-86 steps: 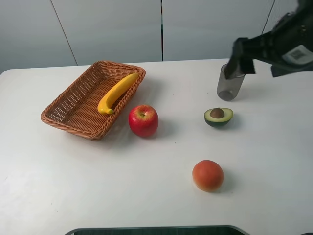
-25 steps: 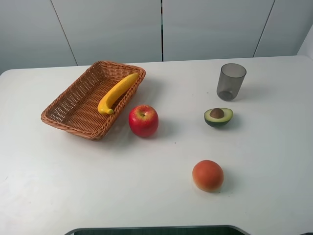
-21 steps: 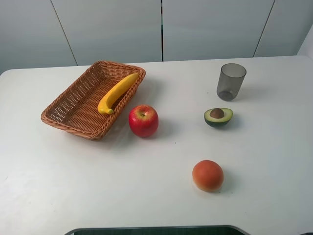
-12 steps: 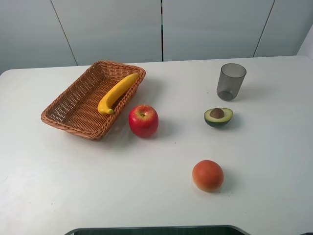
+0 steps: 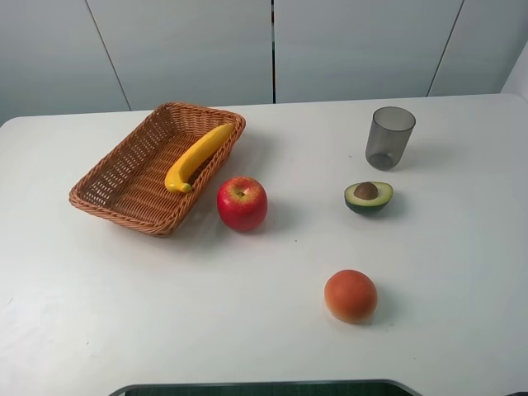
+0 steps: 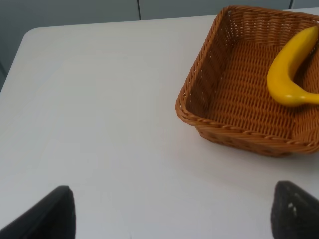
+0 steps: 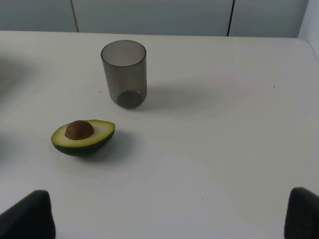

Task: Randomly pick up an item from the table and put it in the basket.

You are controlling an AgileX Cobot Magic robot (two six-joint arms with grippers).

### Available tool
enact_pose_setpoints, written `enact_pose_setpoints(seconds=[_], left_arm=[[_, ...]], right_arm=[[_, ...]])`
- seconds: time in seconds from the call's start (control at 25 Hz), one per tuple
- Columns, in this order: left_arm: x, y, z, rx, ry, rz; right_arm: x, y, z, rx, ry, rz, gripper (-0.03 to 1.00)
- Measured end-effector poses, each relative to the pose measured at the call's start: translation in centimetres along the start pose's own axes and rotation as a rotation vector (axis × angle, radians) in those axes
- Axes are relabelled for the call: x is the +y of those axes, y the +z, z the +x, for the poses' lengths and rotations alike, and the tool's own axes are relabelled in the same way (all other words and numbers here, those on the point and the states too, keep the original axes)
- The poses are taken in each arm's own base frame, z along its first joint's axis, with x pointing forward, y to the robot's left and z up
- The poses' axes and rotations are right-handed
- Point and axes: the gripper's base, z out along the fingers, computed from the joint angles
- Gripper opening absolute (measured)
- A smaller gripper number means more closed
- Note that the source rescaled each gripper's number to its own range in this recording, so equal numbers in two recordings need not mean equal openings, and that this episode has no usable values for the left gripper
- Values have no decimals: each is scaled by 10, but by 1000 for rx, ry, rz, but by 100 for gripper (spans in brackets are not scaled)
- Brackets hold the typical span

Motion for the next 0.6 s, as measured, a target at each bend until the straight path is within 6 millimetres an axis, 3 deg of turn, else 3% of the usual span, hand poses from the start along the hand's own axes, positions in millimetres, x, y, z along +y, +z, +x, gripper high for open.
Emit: enact_pose_setpoints(seconds=[0.6], left_arm=[[0, 0, 0, 0, 0, 0]], right_arm=[[0, 0, 0, -2, 4, 0, 100]])
